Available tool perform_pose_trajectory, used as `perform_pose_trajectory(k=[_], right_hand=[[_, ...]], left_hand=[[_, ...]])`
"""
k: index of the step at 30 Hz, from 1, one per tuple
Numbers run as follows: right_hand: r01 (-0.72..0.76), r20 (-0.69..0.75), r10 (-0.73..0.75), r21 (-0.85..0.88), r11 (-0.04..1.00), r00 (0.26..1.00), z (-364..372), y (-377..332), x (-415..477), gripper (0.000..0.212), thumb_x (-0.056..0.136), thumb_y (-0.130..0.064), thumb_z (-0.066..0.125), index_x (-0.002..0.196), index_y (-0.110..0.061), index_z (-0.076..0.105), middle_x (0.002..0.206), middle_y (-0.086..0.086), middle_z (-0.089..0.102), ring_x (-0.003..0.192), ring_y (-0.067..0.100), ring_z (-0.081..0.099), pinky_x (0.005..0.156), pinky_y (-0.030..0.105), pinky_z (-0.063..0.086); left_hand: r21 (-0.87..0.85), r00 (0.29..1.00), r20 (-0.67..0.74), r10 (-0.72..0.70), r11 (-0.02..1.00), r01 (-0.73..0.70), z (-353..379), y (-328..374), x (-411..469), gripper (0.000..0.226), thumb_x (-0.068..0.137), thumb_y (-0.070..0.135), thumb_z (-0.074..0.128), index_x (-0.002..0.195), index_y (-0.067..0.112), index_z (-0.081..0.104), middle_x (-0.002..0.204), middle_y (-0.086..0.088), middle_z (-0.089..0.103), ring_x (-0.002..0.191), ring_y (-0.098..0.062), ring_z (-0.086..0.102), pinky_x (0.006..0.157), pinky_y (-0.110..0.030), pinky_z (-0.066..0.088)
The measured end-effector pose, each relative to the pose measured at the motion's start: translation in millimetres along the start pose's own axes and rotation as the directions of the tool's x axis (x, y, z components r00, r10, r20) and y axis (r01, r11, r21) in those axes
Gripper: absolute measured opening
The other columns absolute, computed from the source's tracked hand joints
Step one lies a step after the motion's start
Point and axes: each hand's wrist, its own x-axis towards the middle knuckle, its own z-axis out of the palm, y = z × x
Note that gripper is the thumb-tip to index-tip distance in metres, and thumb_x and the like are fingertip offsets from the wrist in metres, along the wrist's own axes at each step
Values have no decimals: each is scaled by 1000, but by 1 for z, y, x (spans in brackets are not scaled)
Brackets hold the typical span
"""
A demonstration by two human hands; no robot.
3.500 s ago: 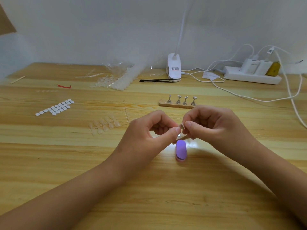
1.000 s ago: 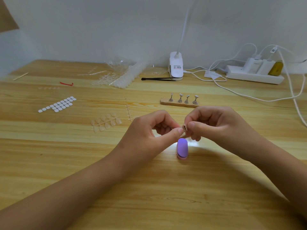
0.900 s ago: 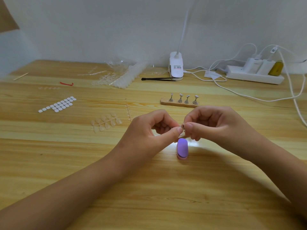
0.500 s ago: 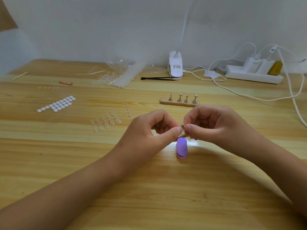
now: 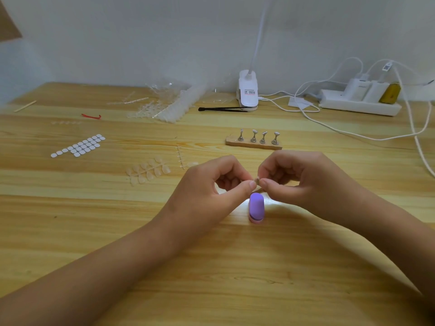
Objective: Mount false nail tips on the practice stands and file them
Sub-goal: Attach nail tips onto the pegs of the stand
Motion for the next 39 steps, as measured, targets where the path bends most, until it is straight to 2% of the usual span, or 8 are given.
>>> perform_pose_trajectory(k=[5,10,16,24,27,30,36,39], right_hand=[[6,-21,-7,-31,1000,1000,5,-1,-1,13,81,4,68,79,-8,65,69,-2,65,64,13,58,63,22,49],[-12,-27,11,-28,1000,1000,6,-1,0,12,80,4,66,78,-8,66,67,-6,64,62,8,57,62,18,47],[-117,10,117,193,974,993,-2,-4,2,9,80,-10,65,75,-16,66,64,-7,65,57,2,55,58,15,45],[-158,45,152,319,934,987,-6,-2,2,21,89,4,56,78,-9,68,68,0,68,60,6,60,60,17,49],[-155,31,155,376,914,987,-6,-3,2,11,89,-8,62,81,-6,69,69,2,68,62,7,61,60,18,49],[-151,26,154,410,899,988,-6,-4,1,18,81,-22,63,83,-5,68,69,2,68,62,7,61,60,18,49],[-197,54,198,516,833,979,-3,-4,2,14,80,-24,61,78,-11,65,67,1,63,61,9,57,60,19,48],[-219,79,215,595,773,973,-1,-5,3,11,83,-21,62,77,-12,65,66,1,61,60,10,54,59,18,47]], left_hand=[[0,1000,13,-6,1000,6,-1,1,0,14,88,18,71,77,24,67,73,8,63,68,1,53,67,-10,40],[-1,1000,27,-5,1000,5,0,-1,2,12,88,18,71,78,23,67,75,7,64,70,1,53,68,-10,41],[-60,998,60,10,998,-6,-1,-3,4,10,90,20,70,83,27,69,75,14,65,73,1,58,72,-10,44],[-118,998,66,23,993,-15,-1,-5,5,7,91,25,69,88,31,69,86,8,73,82,-5,67,77,-13,49],[-150,998,57,27,989,-18,-2,-6,6,6,90,25,69,89,30,71,86,9,73,81,-4,68,76,-12,49],[-184,998,54,32,983,-21,-3,-7,6,4,90,26,69,92,26,72,88,6,74,82,-8,69,77,-14,50],[-189,994,-3,110,976,-108,-2,-5,5,8,87,24,71,91,31,71,85,12,72,79,-3,65,78,-14,49],[-171,991,-31,133,976,-136,-2,-5,6,10,87,21,72,94,28,72,90,9,72,90,-12,67,86,-23,51]])
